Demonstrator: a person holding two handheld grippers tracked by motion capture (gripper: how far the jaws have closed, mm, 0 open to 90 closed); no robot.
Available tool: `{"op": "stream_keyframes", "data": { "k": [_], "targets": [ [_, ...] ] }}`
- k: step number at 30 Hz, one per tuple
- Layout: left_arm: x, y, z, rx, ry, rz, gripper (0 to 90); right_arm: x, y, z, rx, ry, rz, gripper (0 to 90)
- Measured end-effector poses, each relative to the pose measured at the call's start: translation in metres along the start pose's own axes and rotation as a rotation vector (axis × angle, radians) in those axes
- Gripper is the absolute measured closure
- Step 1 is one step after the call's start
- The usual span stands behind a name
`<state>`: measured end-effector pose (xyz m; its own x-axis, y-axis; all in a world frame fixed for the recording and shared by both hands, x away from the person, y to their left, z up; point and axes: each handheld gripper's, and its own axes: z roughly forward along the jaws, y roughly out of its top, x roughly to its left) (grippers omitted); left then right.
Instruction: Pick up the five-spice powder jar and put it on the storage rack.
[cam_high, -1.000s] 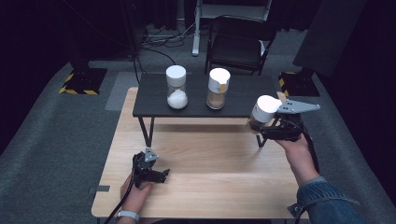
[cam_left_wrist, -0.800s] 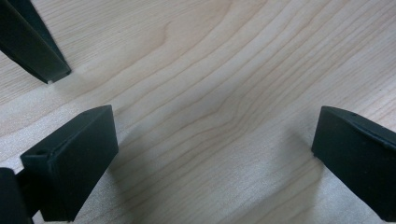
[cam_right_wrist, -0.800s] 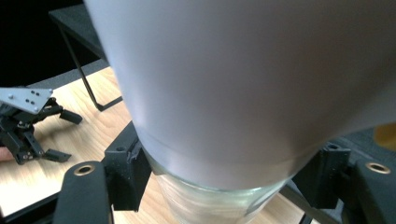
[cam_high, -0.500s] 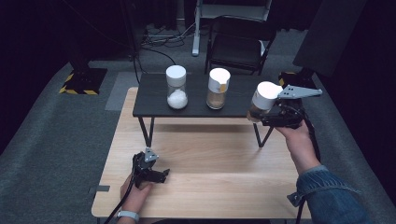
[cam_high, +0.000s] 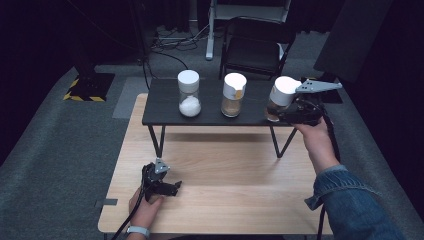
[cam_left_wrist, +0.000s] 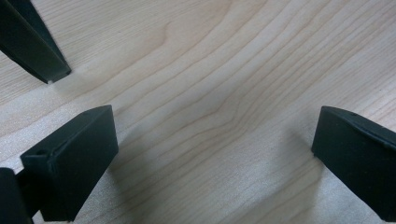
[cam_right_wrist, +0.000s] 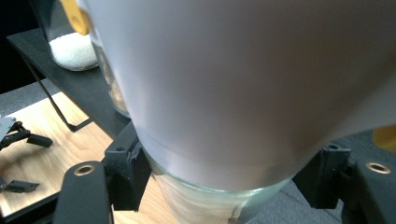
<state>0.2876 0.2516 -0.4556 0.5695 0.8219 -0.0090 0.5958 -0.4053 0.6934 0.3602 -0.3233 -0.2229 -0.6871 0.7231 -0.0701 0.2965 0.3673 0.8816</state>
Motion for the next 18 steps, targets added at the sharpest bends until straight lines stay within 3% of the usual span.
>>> {"op": "stream_keyframes", "data": {
  "k": [18],
  "targets": [
    [-0.001,0.000,0.000,0.000,0.004,-0.005,0.2,-0.006,0.012,0.033,0.048,-0.001,0.011,31.2]
  ]
}}
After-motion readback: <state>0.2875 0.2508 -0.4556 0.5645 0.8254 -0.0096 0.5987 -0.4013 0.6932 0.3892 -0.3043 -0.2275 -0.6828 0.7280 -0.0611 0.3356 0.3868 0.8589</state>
